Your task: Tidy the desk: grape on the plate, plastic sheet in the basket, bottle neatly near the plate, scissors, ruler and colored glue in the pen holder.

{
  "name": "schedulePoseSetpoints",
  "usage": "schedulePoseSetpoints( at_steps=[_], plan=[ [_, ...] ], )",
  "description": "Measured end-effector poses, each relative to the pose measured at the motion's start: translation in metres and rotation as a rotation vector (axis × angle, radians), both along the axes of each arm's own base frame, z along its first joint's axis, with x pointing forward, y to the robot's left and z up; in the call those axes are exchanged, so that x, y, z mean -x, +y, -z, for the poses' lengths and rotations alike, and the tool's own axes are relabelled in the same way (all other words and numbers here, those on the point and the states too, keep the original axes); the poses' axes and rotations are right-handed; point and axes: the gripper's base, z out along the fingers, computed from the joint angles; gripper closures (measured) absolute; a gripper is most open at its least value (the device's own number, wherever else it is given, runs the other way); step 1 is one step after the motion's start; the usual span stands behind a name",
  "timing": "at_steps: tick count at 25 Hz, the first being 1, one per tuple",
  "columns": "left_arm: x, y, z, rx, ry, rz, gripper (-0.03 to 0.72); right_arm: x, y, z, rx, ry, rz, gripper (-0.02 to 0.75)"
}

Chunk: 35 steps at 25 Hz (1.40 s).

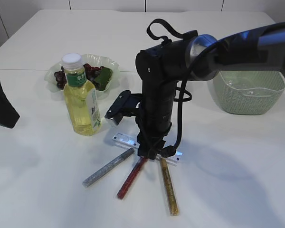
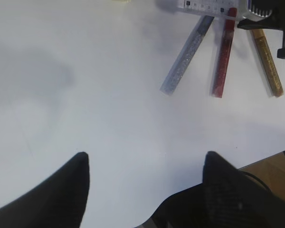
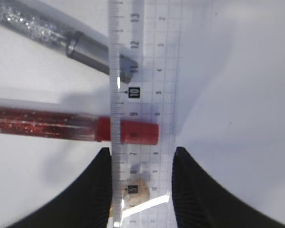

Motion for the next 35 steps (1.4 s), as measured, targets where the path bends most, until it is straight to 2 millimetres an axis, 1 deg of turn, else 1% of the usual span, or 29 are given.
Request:
schedulePoseSetpoints(
  at_steps=[3, 6, 9, 13, 15, 18, 20, 22, 23, 25, 28, 30, 33, 35],
  plan=[
    [0.0, 0.0, 0.0, 0.0, 0.0, 0.0, 0.147, 0.001, -0.001, -0.01, -0.008, -0.01, 0.013, 0.434],
    [0.0, 0.0, 0.0, 0.0, 0.0, 0.001, 0.147, -0.002, -0.007, -0.028, -0.049, -0.033, 0.044, 0.434],
    [0.0, 0.0, 0.0, 0.0, 0.0, 0.001, 0.147, -0.008, -0.019, -0.05, -0.15, -0.04, 0.119, 0.435],
    [0.0, 0.0, 0.0, 0.0, 0.0, 0.001, 0.147, -0.021, -0.046, -0.081, -0.327, -0.046, 0.198, 0.436],
    [0.0, 0.0, 0.0, 0.0, 0.0, 0.001, 0.147, -0.028, -0.061, -0.095, -0.452, -0.047, 0.245, 0.436],
    [0.0, 0.0, 0.0, -0.001, 0.001, 0.002, 0.147, -0.044, -0.087, -0.109, -0.64, -0.051, 0.309, 0.436],
    [0.001, 0.0, 0.0, -0.002, 0.008, 0.004, 0.147, -0.056, -0.105, -0.117, -0.759, -0.095, 0.334, 0.436],
    [0.001, 0.0, 0.0, -0.003, 0.014, 0.006, 0.147, -0.065, -0.117, -0.126, -0.871, -0.156, 0.342, 0.436],
    [0.001, 0.0, 0.0, -0.003, 0.015, 0.006, 0.147, -0.07, -0.122, -0.129, -0.91, -0.201, 0.336, 0.436],
    [0.002, 0.0, 0.0, -0.003, 0.017, 0.007, 0.147, -0.076, -0.126, -0.135, -0.954, -0.287, 0.305, 0.437],
    [0.002, 0.0, 0.001, -0.004, 0.019, 0.007, 0.147, -0.082, -0.125, -0.143, -1.008, -0.409, 0.259, 0.437],
    [0.002, 0.0, 0.001, -0.004, 0.019, 0.007, 0.147, -0.088, -0.125, -0.144, -1.049, -0.484, 0.254, 0.437],
    [0.002, 0.0, 0.001, -0.004, 0.021, 0.008, 0.147, -0.101, -0.126, -0.137, -1.083, -0.59, 0.272, 0.437],
    [0.002, 0.0, 0.001, -0.004, 0.021, 0.008, 0.147, -0.109, -0.127, -0.128, -1.109, -0.639, 0.284, 0.437]
  ],
)
